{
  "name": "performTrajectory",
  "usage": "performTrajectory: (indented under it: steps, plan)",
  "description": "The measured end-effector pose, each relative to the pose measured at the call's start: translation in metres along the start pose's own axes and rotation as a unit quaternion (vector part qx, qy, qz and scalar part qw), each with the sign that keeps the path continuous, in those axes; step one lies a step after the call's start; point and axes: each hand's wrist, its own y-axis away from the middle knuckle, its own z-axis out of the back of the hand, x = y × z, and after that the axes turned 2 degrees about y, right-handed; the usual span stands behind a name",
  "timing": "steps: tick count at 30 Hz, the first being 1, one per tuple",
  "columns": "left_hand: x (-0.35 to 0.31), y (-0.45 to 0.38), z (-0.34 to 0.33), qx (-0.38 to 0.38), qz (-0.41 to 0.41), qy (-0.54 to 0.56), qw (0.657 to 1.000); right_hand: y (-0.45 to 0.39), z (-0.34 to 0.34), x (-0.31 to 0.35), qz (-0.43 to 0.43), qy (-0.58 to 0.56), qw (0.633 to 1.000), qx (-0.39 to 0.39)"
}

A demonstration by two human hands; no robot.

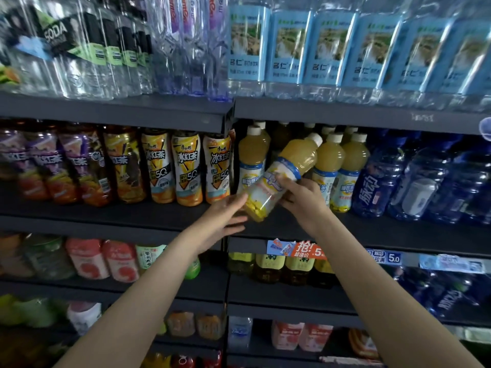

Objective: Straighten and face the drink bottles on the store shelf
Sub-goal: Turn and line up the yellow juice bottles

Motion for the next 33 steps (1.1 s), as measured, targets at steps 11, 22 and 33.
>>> performTrajectory:
  steps: [11, 22, 33]
  plan:
    - [-0.021, 0.040, 0.009, -0.100, -0.386, -0.342, 0.851, 0.032, -0.028, 0.009, -0.148, -0.127, 0.981, 0.010]
    - [-0.018, 0.057, 0.020, -0.014, -0.136, -0.063, 0.989, 0.051, -0.027, 0.001, -0.072, -0.135, 0.988, 0.023]
    - [-0.003, 0.059, 0.020, -0.019, -0.197, -0.307, 0.931, 0.068, -0.020, 0.006, 0.019, 0.114, 0.993, -0.020]
